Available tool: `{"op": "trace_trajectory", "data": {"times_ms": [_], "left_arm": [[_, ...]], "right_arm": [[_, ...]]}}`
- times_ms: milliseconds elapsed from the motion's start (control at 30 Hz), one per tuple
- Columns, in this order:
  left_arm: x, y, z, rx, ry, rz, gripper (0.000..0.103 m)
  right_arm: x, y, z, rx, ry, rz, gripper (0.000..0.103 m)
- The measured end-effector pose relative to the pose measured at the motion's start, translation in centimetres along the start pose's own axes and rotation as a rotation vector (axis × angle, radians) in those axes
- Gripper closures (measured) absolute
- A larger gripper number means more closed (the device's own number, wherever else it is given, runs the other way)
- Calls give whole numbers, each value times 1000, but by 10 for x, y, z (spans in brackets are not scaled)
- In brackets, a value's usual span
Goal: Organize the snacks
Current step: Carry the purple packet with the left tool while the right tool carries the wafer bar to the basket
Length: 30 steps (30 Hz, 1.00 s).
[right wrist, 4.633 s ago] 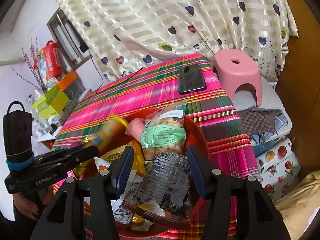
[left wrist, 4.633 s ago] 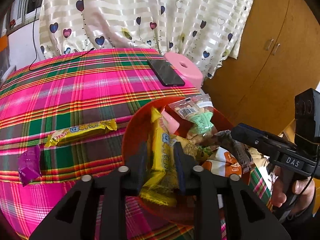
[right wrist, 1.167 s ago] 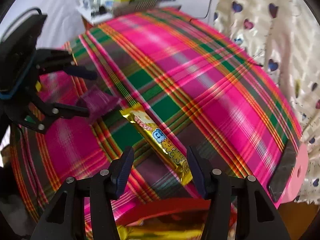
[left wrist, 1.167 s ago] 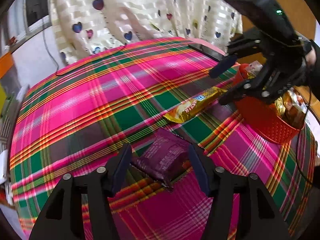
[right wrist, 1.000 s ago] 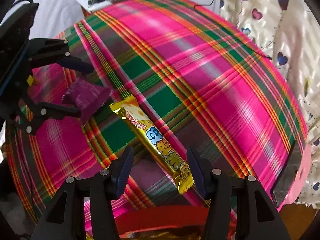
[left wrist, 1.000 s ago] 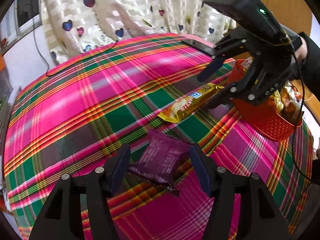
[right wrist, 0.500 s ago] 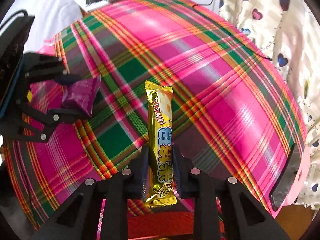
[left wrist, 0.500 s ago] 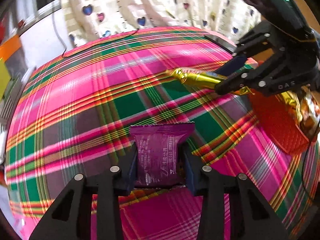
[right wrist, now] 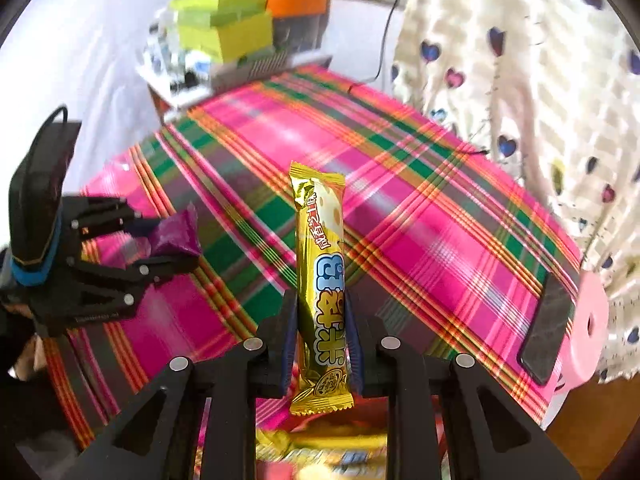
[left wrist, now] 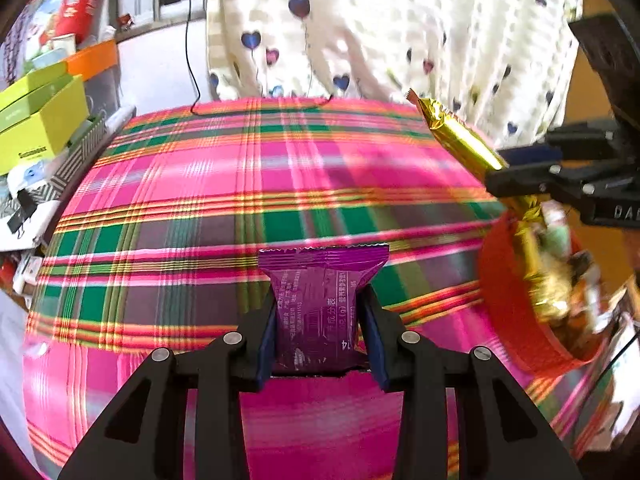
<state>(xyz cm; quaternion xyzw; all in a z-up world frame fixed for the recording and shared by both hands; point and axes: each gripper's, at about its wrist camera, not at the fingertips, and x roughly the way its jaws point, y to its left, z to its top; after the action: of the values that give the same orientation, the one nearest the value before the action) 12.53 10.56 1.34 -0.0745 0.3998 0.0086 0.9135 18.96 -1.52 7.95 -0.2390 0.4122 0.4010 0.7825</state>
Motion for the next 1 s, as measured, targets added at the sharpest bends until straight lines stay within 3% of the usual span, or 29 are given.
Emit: {"op": "trace_trajectory", "data": {"times_ms": [167,400,700,1000], "left_arm": [[-26,-19,-5,-21,-56,-55,64],[-50,-56,-13,26,-95,-122,64],[-62,-97,-23,57,-102,-211,64],[-60,-132,-29,94,-92,-251,64]], "right_arm": [[-37,12,-22,63,-94,-16,83],[-75,14,-60,165,-181,-30,83],[-102,14,-110,278,-233,-38,83],[-121,17,-149,355,-276,-64,83]]}}
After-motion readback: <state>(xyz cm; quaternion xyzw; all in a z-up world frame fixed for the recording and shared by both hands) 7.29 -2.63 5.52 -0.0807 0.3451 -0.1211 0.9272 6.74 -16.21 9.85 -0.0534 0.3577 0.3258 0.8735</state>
